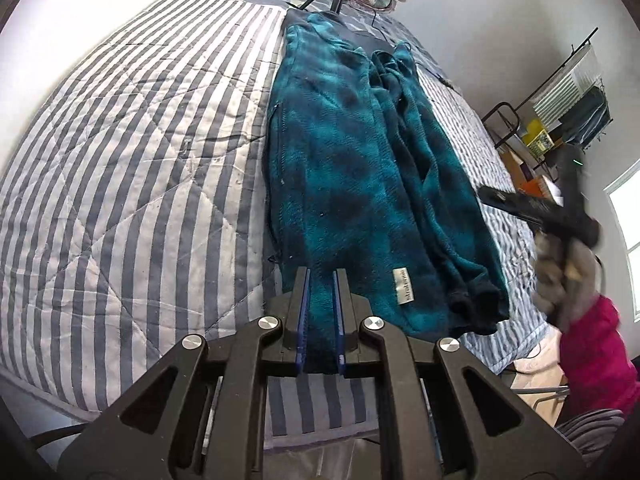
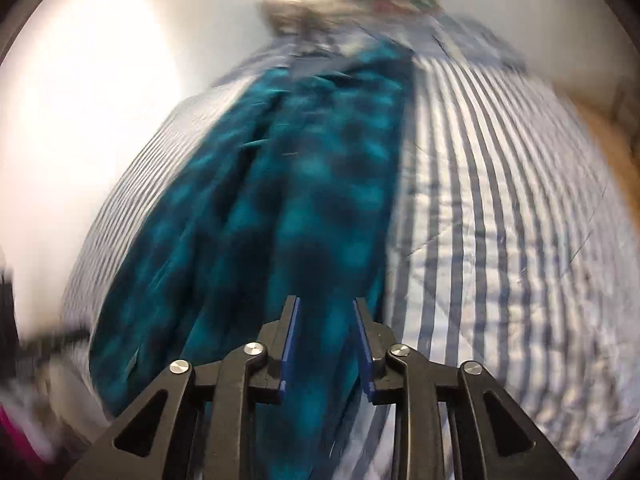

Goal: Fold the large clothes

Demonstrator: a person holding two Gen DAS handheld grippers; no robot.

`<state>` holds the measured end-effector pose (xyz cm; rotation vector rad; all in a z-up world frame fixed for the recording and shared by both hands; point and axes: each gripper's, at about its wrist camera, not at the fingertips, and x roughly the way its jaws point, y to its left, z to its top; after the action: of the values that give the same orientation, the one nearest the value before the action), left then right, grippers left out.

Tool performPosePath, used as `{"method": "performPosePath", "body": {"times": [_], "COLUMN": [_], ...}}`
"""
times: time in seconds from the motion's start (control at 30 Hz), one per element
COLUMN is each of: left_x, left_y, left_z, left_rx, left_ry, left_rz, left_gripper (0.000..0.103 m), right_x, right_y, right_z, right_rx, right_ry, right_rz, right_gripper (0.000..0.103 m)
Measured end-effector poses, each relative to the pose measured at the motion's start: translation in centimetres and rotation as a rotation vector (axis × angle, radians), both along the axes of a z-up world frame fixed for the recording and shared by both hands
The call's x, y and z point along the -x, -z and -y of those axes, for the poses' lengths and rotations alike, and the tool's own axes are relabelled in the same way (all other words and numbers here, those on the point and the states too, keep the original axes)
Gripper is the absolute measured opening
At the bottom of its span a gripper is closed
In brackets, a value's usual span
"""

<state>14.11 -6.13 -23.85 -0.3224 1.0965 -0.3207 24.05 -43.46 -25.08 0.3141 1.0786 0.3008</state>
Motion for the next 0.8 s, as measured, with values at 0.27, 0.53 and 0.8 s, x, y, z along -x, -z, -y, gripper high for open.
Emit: {"method": "performPosePath", "body": {"times": [0.27,0.53,0.8], "left_x": [-1.3,-1.3,-1.3], "left_y": [2.3,3.4,2.7], "left_z": [1.1,2.3,2.3], "left_rx": [-0.021,-0.056,-0.037], "left_ry": [0.011,0.046,0.029], "left_rz": [-0.056,-0.07,-0.045], "left_gripper": [0.008,0.008,0.008], "right_x": [-6.5,-8.3,-4.6], "right_y": [3.2,2.8,-2.2], "right_z": [1.4,-0.3,-3.3], "right_rx": [-0.149,0.109,0.204], "right_ry": [0.099,0.038,-0.055], "right_rz": [-0.062,-0.01,0.189], "right_gripper": [0.04,0.004,0.029]}}
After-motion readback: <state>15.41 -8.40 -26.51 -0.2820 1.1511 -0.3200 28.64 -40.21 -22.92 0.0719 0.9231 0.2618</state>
